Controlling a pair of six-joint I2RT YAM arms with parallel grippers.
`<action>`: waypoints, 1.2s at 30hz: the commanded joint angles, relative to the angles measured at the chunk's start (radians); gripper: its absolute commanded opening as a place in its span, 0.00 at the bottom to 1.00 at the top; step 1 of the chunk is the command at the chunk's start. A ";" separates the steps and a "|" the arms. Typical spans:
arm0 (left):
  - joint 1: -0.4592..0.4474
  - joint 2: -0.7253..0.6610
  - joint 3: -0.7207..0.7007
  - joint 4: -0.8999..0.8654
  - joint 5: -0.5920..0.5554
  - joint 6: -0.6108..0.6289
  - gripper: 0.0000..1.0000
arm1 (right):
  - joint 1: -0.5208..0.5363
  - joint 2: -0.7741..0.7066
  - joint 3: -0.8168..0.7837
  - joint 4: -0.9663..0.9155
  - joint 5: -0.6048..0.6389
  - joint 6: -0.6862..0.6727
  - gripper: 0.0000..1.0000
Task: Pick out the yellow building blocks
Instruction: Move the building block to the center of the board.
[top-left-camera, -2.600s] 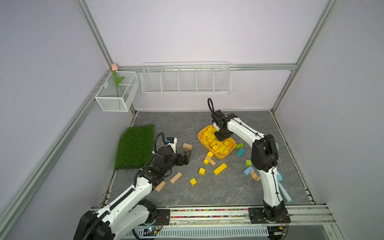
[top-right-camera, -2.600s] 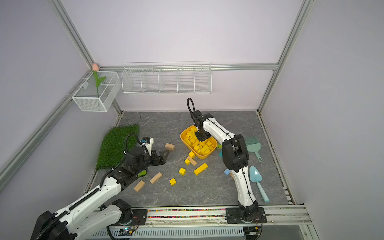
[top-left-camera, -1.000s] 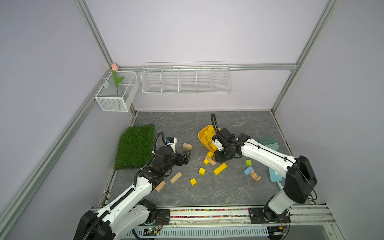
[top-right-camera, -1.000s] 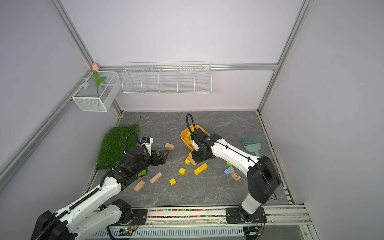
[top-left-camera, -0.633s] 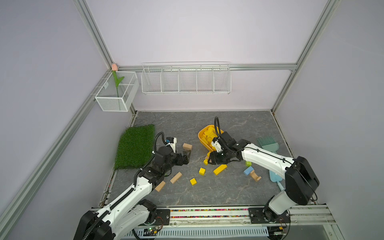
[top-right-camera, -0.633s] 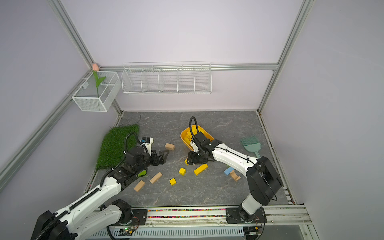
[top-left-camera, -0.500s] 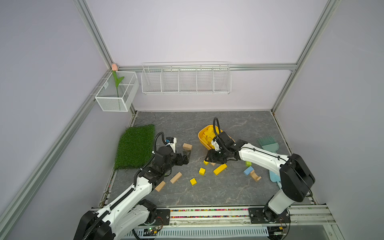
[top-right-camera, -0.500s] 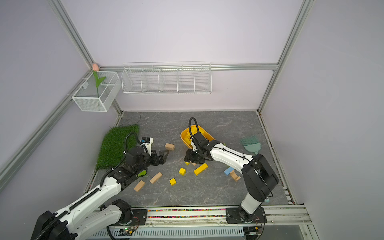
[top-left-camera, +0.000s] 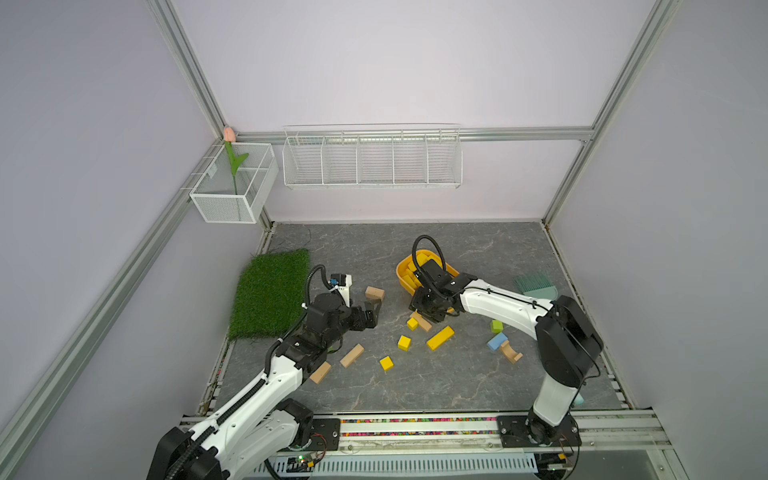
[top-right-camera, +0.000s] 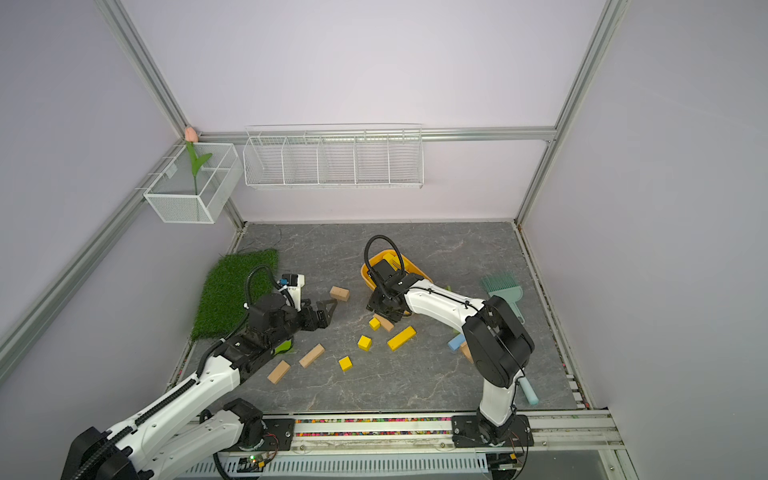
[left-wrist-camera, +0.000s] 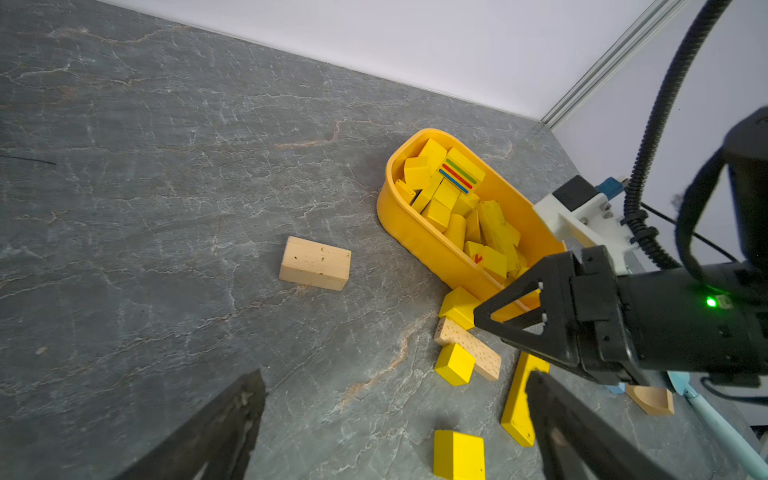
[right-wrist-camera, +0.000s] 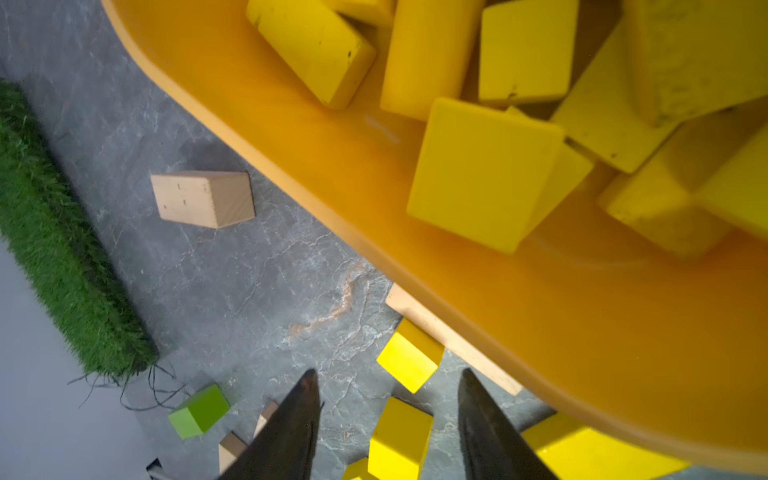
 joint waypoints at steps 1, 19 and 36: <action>0.006 -0.022 -0.008 0.024 0.007 -0.015 1.00 | 0.003 0.068 0.064 -0.129 0.087 0.109 0.55; 0.015 -0.056 -0.029 0.033 0.019 -0.014 1.00 | 0.005 0.227 0.186 -0.201 0.123 0.115 0.54; 0.047 -0.060 -0.032 0.039 0.027 -0.023 1.00 | 0.031 0.248 0.283 -0.246 0.124 -0.023 0.24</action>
